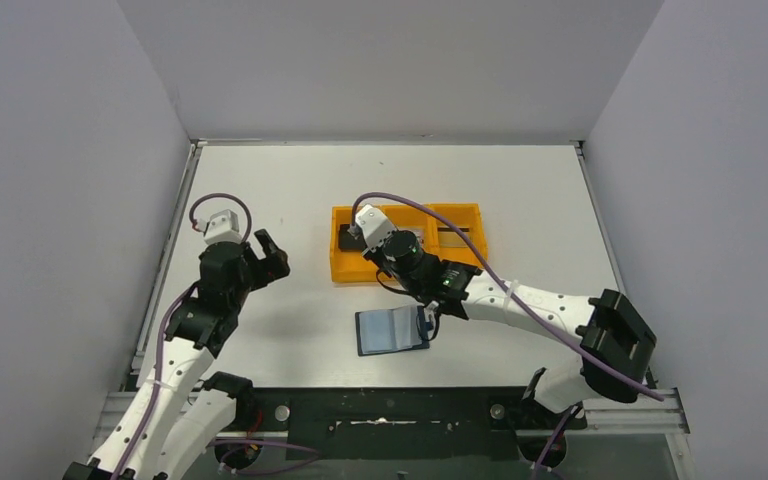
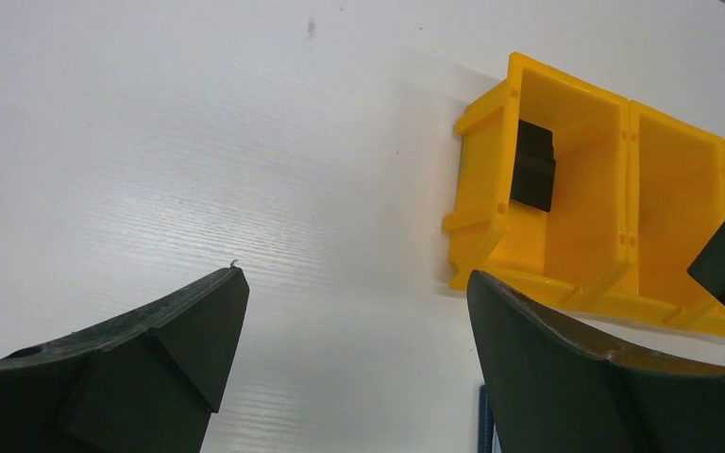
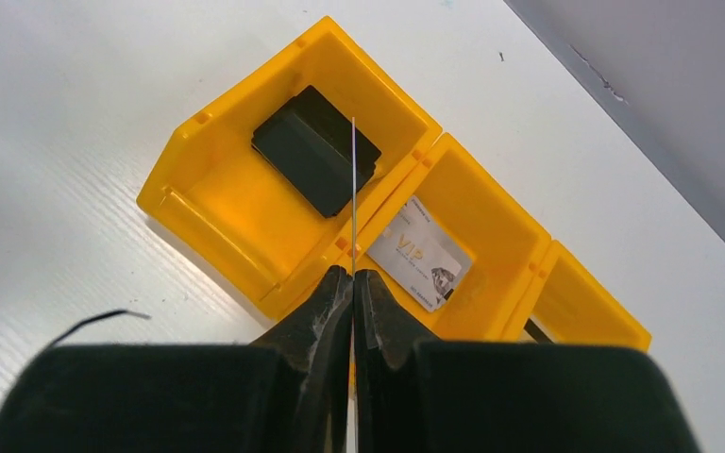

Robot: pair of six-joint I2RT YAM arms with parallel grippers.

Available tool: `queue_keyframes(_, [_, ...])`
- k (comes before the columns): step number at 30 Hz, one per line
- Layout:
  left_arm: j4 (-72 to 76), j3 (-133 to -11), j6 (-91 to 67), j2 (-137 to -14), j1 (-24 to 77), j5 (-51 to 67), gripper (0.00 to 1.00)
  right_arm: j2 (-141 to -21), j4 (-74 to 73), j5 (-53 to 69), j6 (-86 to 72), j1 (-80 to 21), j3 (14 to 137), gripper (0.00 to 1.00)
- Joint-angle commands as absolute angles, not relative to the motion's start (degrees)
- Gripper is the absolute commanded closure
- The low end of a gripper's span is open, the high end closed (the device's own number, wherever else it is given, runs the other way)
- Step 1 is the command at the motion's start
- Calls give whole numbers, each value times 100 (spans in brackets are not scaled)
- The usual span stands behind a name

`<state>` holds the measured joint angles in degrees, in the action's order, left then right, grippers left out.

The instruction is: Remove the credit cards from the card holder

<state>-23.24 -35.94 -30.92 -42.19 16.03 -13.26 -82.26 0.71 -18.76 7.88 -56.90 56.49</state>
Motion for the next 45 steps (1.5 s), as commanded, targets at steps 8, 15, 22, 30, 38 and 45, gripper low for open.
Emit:
queue_keyframes(8, [-2205,-3630,-3084,-3979,1575,-1687,12,-9368,51,-1231,1292,-5342,6960,100])
queue_keyframes(15, [-2234,-3603,-3095,-3786,1582,-1818,11,-10075,-194,-1152,1371,-5199,7607,100])
queue_keyframes(22, [-2237,-3596,-3103,-3772,1575,-1859,11,-10757,-431,-1141,1868,-5127,8088,100])
queue_keyframes(30, [-2235,-3596,-3103,-3733,1574,-1915,11,-11150,-561,-1229,2358,-5045,8436,100])
queue_keyframes(38, [-2241,-3598,-3103,-3736,1570,-1940,11,-11278,-620,-1088,2803,-5001,8464,100])
queue_keyframes(45, [-2276,-3609,-3101,-3722,1570,-2031,11,-11383,-546,-1088,3345,-5005,8471,100])
